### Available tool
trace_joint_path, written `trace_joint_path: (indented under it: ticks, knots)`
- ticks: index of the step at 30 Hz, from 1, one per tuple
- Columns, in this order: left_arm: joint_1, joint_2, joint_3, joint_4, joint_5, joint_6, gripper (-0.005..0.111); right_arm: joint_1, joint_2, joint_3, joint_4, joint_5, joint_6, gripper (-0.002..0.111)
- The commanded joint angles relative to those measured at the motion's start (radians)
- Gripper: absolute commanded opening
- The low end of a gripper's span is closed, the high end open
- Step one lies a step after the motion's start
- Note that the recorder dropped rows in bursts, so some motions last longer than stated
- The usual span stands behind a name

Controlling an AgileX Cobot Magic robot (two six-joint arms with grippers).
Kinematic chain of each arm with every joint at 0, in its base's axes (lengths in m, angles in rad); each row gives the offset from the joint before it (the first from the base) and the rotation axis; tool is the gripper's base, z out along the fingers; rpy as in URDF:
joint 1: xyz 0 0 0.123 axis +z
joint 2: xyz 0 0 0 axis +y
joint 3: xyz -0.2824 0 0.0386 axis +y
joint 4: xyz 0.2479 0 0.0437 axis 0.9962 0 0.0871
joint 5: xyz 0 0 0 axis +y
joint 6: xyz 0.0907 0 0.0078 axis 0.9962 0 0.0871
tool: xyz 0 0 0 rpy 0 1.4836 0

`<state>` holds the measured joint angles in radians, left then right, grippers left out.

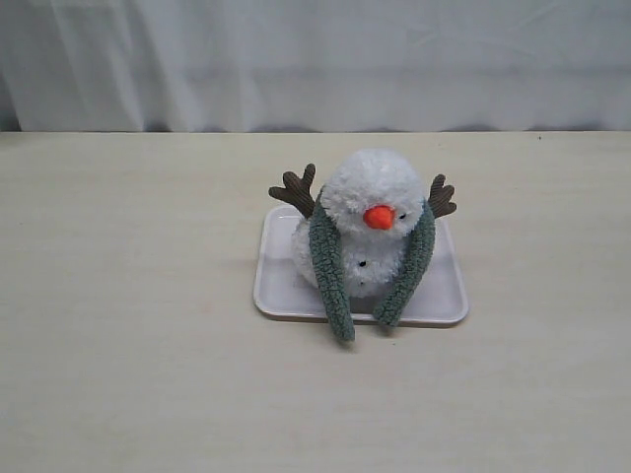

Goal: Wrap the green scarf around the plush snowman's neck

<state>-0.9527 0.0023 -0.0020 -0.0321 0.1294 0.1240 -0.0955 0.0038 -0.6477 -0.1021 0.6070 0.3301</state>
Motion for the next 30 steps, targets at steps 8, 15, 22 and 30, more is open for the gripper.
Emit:
trace_joint_path:
  ticks: [8,15,22,30]
  knots:
    - [-0.002,-0.002,0.002,-0.013,-0.031,0.000,0.000,0.074,-0.004,0.334,0.095,-0.818,-0.011,0.004]
    - [-0.002,-0.002,0.002,-0.013,-0.031,0.000,0.000,0.073,-0.004,0.471,0.228,-0.916,-0.221,0.004]
    - [-0.002,-0.002,0.002,-0.013,-0.031,0.000,0.000,0.073,-0.004,0.518,0.213,-0.845,-0.381,0.004]
    - [-0.002,-0.002,0.002,-0.013,-0.031,0.000,0.000,0.073,-0.004,0.587,0.213,-0.772,-0.427,0.004]
